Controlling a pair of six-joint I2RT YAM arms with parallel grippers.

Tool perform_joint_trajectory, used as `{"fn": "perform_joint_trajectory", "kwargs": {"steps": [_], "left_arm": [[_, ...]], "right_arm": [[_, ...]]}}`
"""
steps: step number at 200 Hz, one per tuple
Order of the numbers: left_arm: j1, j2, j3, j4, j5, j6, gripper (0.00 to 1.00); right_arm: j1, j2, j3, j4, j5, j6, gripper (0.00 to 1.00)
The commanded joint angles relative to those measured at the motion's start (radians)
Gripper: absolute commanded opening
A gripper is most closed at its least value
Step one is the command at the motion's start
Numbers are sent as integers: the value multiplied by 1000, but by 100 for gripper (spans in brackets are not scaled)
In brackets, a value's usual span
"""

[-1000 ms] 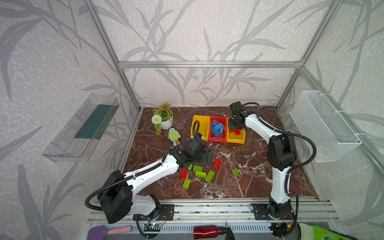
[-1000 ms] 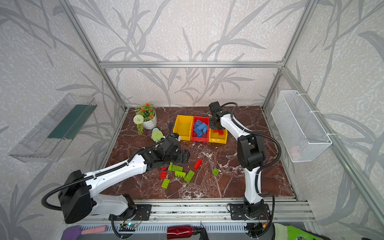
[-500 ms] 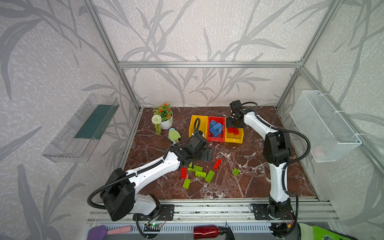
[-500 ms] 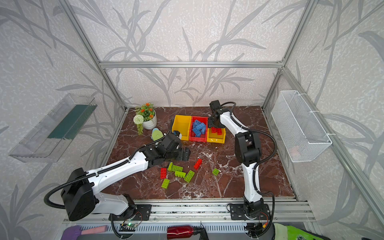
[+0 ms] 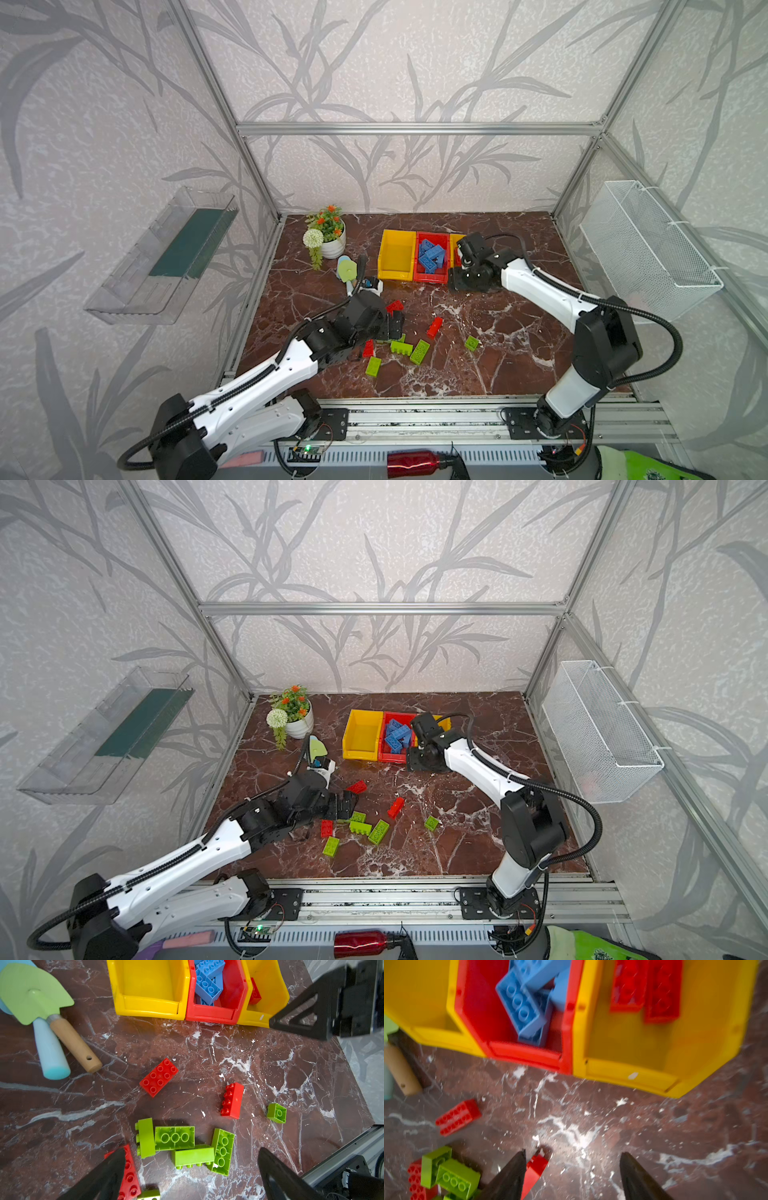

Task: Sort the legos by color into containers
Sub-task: 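Move the right gripper to a red brick beside the green bricks and grasp it, then carry the red brick with the right gripper into the yellow bin and open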

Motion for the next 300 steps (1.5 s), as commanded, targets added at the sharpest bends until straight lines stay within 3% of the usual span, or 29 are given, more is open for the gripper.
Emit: {"fn": "perform_joint_trajectory", "kwargs": {"steps": [1, 50, 122, 143, 178, 221, 261, 300], "left_arm": [[4, -69, -30, -32, -27, -23, 99], [4, -192, -88, -59, -29, -34, 99], [4, -312, -152, -75, -32, -68, 99], [4, -332, -162, -73, -37, -73, 99], [2, -337, -168, -70, -40, -76, 99], [3, -334, -169, -64, -46, -73, 99], [4, -305, -162, -52, -48, -68, 99], [4, -240, -138, -42, -61, -55, 99]], "right_arm": [[92, -51, -85, 47, -12, 119, 71], [242, -85, -196, 107, 36, 288, 70], [285, -10, -225, 175, 78, 393, 68], [285, 37, -203, 167, 81, 399, 64], [284, 122, -175, 168, 64, 407, 48], [283, 121, -153, 150, 70, 380, 24], [253, 62, -95, 84, 106, 298, 18], [124, 9, -11, 34, 143, 167, 18]]}}
